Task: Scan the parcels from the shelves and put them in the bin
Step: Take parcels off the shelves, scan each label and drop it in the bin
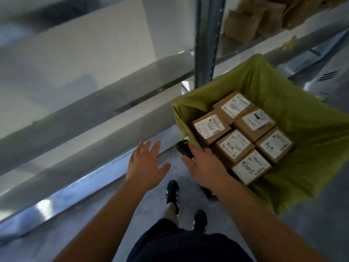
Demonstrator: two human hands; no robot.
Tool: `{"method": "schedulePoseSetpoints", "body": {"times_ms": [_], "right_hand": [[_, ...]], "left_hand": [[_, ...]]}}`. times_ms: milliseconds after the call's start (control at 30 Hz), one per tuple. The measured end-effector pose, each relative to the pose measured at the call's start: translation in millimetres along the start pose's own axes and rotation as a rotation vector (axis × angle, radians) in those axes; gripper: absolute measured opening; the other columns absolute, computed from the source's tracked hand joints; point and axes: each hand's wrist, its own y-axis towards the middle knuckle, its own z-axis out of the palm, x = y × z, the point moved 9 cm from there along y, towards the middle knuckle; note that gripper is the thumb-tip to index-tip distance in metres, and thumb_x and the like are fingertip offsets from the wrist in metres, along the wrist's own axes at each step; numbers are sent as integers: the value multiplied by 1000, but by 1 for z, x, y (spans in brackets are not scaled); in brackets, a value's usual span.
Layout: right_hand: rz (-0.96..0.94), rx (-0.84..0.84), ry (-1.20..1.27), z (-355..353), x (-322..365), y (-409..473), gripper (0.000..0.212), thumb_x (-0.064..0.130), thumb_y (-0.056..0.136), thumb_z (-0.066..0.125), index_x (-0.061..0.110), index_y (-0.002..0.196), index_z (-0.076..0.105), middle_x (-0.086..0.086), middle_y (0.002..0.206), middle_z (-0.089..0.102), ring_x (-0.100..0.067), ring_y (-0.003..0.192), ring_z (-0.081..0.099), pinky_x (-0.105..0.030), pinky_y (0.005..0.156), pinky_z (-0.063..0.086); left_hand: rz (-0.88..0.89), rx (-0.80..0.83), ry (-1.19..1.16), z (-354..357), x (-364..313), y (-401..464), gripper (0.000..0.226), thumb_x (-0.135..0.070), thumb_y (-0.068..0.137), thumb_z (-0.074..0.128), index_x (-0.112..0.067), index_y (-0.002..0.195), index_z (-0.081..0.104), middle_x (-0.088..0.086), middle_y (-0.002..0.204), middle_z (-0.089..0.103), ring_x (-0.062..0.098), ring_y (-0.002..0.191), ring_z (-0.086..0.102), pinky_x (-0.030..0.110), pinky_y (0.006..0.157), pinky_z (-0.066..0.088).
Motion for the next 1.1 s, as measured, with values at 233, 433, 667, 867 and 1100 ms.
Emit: {"method": "schedulePoseSetpoints", "body": {"times_ms": [233, 433, 667, 867, 1100], "right_hand": [[-283, 130, 62, 34, 92, 8, 60, 59, 105, 40, 38, 160, 27, -13, 119, 64, -28, 102, 63, -44, 92, 54], [-499, 206, 36, 65, 207, -15, 55, 66, 102, 39, 53, 154, 27, -7, 108, 52, -28, 96, 59, -41, 87, 53], [-749, 184, -128, 98, 369, -67, 59, 61, 103, 42, 46, 158, 28, -8, 111, 51, -30, 102, 58, -39, 89, 50], [-920, 112, -264, 119, 507, -130, 63, 63, 103, 41, 43, 161, 25, -12, 121, 50, -34, 107, 58, -43, 90, 50], [-1068, -8, -395, 115, 626, -188, 62, 67, 101, 38, 45, 158, 25, -5, 110, 47, -26, 94, 56, -45, 87, 52]], "left_hand": [[-342, -82, -49, -27, 92, -92, 90, -70, 97, 50, -30, 167, 12, 5, 174, 12, 26, 161, 2, 48, 130, 10], [-576, -243, -131, -59, 172, -170, 93, -69, 95, 54, -25, 167, 15, 6, 173, 19, 26, 161, 6, 47, 130, 12], [-696, -361, -99, -106, 266, -283, 91, -69, 97, 51, -27, 167, 11, 5, 174, 13, 27, 162, -1, 50, 130, 3], [-731, -494, -148, -162, 360, -387, 92, -69, 94, 56, -32, 167, 14, 3, 175, 12, 24, 162, 0, 49, 131, 3], [-717, -591, -146, -223, 439, -455, 94, -71, 91, 58, -36, 166, 14, 1, 174, 17, 24, 161, 5, 49, 129, 7]]}}
